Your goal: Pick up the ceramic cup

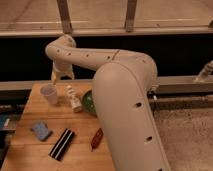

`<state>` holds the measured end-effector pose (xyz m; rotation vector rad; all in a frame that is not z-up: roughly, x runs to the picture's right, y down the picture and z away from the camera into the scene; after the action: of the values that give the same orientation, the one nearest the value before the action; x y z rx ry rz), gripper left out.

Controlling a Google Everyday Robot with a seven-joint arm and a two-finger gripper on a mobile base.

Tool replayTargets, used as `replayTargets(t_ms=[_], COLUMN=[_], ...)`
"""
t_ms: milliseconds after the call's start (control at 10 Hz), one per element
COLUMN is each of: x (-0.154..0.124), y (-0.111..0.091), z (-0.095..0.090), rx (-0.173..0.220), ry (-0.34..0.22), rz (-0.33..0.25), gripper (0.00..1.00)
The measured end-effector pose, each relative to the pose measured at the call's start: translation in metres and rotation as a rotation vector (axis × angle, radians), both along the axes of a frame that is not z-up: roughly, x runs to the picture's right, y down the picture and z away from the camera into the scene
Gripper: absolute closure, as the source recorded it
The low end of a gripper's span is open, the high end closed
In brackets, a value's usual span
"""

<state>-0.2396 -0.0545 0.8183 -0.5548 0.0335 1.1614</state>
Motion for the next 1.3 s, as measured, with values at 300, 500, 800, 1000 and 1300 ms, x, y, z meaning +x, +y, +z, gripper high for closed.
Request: replayTargets(t_ms=[300,500,800,1000,1300], x=[-0.006,-0.016,-0.033,-0.042,-0.041], y=[0.001,0.003,0.006,0.014,0.027], z=[0.008,0.011,0.017,0.024,0.039], rx=[-0.001,-0.005,-0.016,-0.041,-0.082], ry=[-0.038,-0.063,-0.101,-0.113,-0.106], rz=[0.045,0.039,0.009,-0.014,-0.036], gripper=[0.35,0.35,0.35,0.35,0.35])
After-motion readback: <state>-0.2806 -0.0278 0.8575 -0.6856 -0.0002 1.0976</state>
